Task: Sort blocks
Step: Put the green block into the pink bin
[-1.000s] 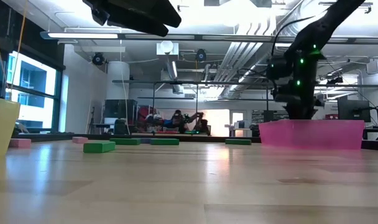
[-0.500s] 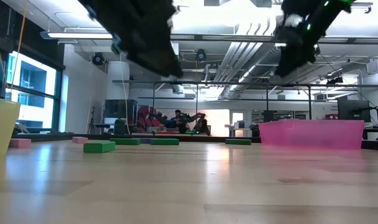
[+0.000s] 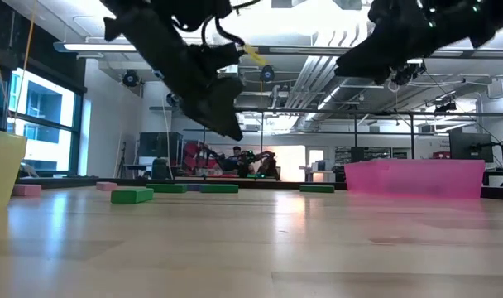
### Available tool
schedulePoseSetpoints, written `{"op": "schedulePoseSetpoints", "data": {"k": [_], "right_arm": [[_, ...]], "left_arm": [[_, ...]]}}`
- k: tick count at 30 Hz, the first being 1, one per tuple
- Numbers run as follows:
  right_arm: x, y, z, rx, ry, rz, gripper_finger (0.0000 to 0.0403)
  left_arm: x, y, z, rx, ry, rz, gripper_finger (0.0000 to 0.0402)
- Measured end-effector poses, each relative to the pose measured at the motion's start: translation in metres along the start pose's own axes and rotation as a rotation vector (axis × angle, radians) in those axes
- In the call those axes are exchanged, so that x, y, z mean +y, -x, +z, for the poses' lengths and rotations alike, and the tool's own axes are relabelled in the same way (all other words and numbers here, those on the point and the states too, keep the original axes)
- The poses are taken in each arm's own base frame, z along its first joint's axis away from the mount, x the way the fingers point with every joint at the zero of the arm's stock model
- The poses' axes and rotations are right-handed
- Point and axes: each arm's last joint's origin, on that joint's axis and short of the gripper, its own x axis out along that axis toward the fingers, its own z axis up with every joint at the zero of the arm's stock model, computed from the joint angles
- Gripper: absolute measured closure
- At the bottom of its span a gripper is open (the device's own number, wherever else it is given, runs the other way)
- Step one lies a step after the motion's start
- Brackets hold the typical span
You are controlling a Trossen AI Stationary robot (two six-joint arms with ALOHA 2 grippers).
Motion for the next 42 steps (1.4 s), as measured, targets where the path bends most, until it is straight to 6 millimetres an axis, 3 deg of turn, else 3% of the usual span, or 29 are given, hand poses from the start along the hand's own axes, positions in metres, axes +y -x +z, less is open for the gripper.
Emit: {"op": "schedulePoseSetpoints", "data": {"k": [4,8,17,22,26,30,32,36,42], "right_arm": [[0.016,-0.009,-0.018,-0.052,0.063,0.013,0.0249],[0.023,-0.017,-0.022,-0.064,0.120,-0.099,0.0249],[0.011,-0.038,0.018,-0.111,0.227,-0.272,0.0249],[0.004,-0.047,0.030,-0.122,0.181,-0.304,0.0249],[0.009,-0.057,0.018,-0.073,0.160,-0.282,0.0249],[0.020,-0.074,-0.006,-0.008,0.204,-0.246,0.0249],[0.028,-0.081,-0.010,-0.027,0.208,-0.228,0.0249],[0.047,-0.081,-0.009,-0.036,0.222,-0.167,0.0249],[0.075,-0.073,-0.015,-0.012,0.235,-0.061,0.0249]], "left_arm": [[0.016,0.000,-0.010,-0.017,-0.026,0.001,0.0179],[0.036,0.009,-0.015,-0.125,-0.014,-0.003,0.0179],[0.085,0.051,-0.004,-0.339,0.115,0.040,0.0179],[0.107,0.051,0.003,-0.363,0.106,0.117,0.0179],[0.116,0.044,0.003,-0.339,0.091,0.154,0.0179],[0.106,0.038,-0.014,-0.304,0.088,0.127,0.0179],[0.096,0.040,-0.017,-0.324,0.182,0.077,0.0179],[0.070,0.058,-0.024,-0.349,0.295,-0.005,0.0179],[0.040,0.092,-0.038,-0.437,0.411,0.038,0.0179]]}}
